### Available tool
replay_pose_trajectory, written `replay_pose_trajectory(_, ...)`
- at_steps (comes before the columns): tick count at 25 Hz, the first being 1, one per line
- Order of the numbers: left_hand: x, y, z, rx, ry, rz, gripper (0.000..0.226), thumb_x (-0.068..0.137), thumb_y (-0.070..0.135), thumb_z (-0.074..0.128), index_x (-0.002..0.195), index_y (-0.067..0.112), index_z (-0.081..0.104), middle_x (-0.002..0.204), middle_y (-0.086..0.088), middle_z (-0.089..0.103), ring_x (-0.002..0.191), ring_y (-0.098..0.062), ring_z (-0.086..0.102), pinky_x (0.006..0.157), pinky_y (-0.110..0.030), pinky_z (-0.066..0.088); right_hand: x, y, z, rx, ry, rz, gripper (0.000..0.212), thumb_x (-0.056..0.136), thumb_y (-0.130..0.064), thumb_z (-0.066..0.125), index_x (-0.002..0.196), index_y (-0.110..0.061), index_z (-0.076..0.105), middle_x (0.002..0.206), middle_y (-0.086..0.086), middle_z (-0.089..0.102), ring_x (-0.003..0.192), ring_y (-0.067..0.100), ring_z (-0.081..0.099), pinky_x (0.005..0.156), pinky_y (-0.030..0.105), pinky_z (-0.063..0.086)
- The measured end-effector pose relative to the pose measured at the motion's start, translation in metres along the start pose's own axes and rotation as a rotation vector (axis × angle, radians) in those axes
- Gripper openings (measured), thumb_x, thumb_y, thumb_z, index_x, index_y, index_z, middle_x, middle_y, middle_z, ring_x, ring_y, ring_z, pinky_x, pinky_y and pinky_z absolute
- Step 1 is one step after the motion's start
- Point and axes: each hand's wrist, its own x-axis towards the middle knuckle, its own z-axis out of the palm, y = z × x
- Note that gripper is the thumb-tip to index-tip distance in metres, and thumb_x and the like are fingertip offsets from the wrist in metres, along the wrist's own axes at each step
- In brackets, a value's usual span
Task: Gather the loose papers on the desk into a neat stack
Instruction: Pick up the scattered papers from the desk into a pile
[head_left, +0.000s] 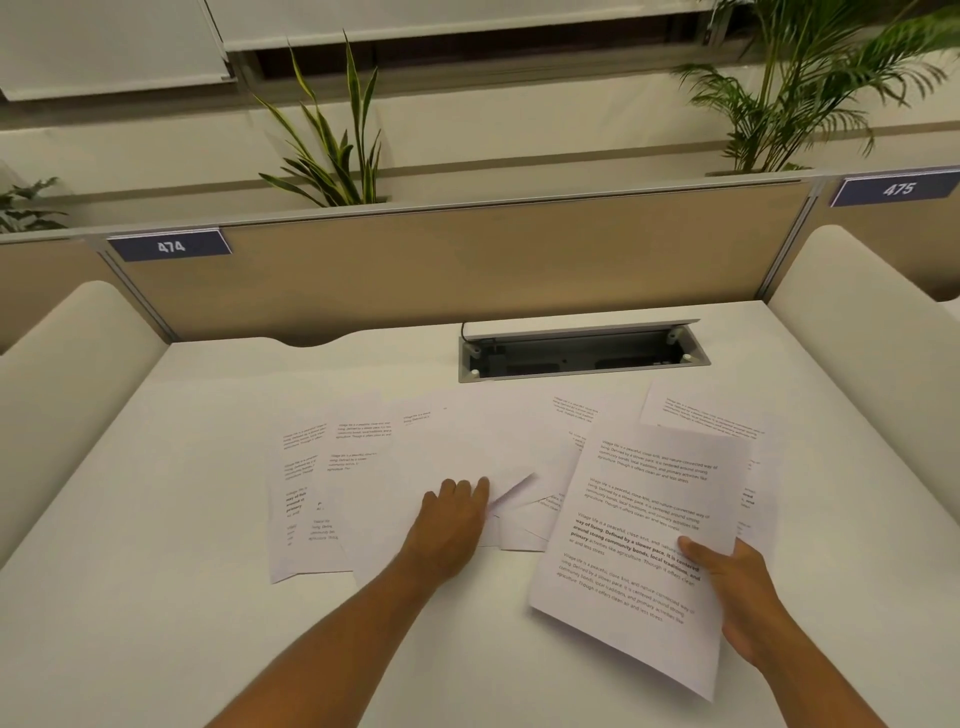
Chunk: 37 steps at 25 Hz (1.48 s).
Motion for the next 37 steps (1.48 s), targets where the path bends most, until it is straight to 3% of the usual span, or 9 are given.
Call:
replay_pose_trajectory(3, 0.000, 0.000, -0.003, 0.016, -0.026, -0.005, 0.055, 0.112, 0.030, 0.043, 0.163, 0.010, 0.032, 0.136, -0.013, 0.061, 0.123, -0.036, 0.056, 0.093, -0.047, 0.049, 0.000, 0.001, 0.000, 0.001, 0.004, 0.003, 0.042, 0.101, -0.007, 0.069, 0.141, -0.018, 0.064, 0.129, 0.016, 0.077, 0.112, 0.046, 0.073, 0.102, 0.072, 0.053)
replay_pose_trajectory(8, 0.006, -0.005, -0.004, 0.045, -0.037, 0.004, 0.064, 0.107, 0.004, 0.043, 0.167, 0.009, 0.022, 0.131, -0.017, 0.062, 0.118, -0.037, 0.058, 0.090, -0.047, 0.051, -0.001, 0.000, 0.000, -0.003, 0.002, 0.005, 0.040, 0.100, -0.007, 0.069, 0.139, -0.017, 0.066, 0.127, 0.015, 0.078, 0.109, 0.045, 0.074, 0.101, 0.071, 0.055)
replay_pose_trajectory(12, 0.009, -0.004, -0.008, 0.142, -0.022, 0.032, 0.067, 0.109, 0.046, 0.045, 0.165, 0.013, 0.027, 0.138, -0.011, 0.060, 0.124, -0.033, 0.056, 0.093, -0.047, 0.049, -0.002, -0.002, -0.002, 0.000, 0.016, -0.007, 0.039, 0.101, -0.007, 0.069, 0.138, -0.019, 0.065, 0.126, 0.015, 0.078, 0.107, 0.045, 0.074, 0.099, 0.070, 0.056)
replay_pose_trajectory(14, 0.008, -0.003, -0.006, 0.143, -0.023, 0.026, 0.070, 0.108, 0.053, 0.043, 0.164, 0.013, 0.028, 0.142, -0.011, 0.058, 0.128, -0.034, 0.054, 0.095, -0.048, 0.047, -0.002, -0.002, -0.003, 0.000, 0.020, -0.007, 0.039, 0.100, -0.007, 0.069, 0.137, -0.019, 0.065, 0.127, 0.016, 0.078, 0.107, 0.045, 0.074, 0.099, 0.070, 0.056)
replay_pose_trajectory(20, 0.012, 0.000, -0.006, 0.248, 0.010, 0.075, 0.069, 0.103, 0.008, 0.045, 0.167, 0.010, 0.019, 0.133, -0.016, 0.060, 0.117, -0.036, 0.058, 0.087, -0.046, 0.053, -0.007, -0.005, -0.005, -0.009, 0.019, 0.018, 0.030, 0.100, -0.005, 0.069, 0.124, -0.022, 0.070, 0.123, 0.015, 0.078, 0.108, 0.045, 0.074, 0.100, 0.070, 0.056)
replay_pose_trajectory(23, 0.016, -0.002, -0.012, 0.242, 0.030, 0.095, 0.076, 0.102, 0.002, 0.051, 0.169, 0.014, 0.017, 0.135, -0.014, 0.060, 0.117, -0.034, 0.061, 0.089, -0.045, 0.056, -0.007, -0.005, -0.006, -0.016, 0.025, 0.013, 0.033, 0.101, -0.006, 0.069, 0.130, -0.020, 0.068, 0.125, 0.017, 0.078, 0.109, 0.046, 0.074, 0.100, 0.071, 0.055)
replay_pose_trajectory(26, 0.021, 0.000, -0.042, -0.047, 0.106, -0.012, 0.081, 0.101, 0.013, 0.067, 0.167, 0.017, 0.022, 0.136, -0.013, 0.065, 0.117, -0.029, 0.068, 0.094, -0.041, 0.062, -0.005, -0.008, -0.007, -0.009, 0.029, 0.007, 0.038, 0.101, -0.006, 0.068, 0.138, -0.017, 0.065, 0.126, 0.017, 0.077, 0.109, 0.047, 0.074, 0.100, 0.072, 0.055)
replay_pose_trajectory(31, 0.019, -0.007, -0.129, -0.615, 0.414, -0.276, 0.058, 0.091, 0.006, 0.077, 0.143, 0.016, 0.055, 0.111, -0.011, 0.073, 0.096, -0.031, 0.076, 0.076, -0.045, 0.068, 0.000, -0.013, -0.006, 0.010, 0.022, -0.013, 0.032, 0.100, -0.005, 0.069, 0.127, -0.022, 0.069, 0.125, 0.015, 0.078, 0.109, 0.045, 0.074, 0.100, 0.070, 0.056)
replay_pose_trajectory(37, -0.006, -0.042, -0.188, -1.527, 0.190, -0.246, 0.054, 0.083, -0.012, 0.065, 0.125, 0.020, 0.069, 0.110, -0.004, 0.086, 0.098, -0.033, 0.082, 0.069, -0.042, 0.069, 0.007, -0.035, 0.011, 0.004, -0.029, -0.091, 0.037, 0.101, -0.006, 0.068, 0.135, -0.020, 0.065, 0.131, 0.014, 0.076, 0.111, 0.041, 0.074, 0.102, 0.068, 0.056)
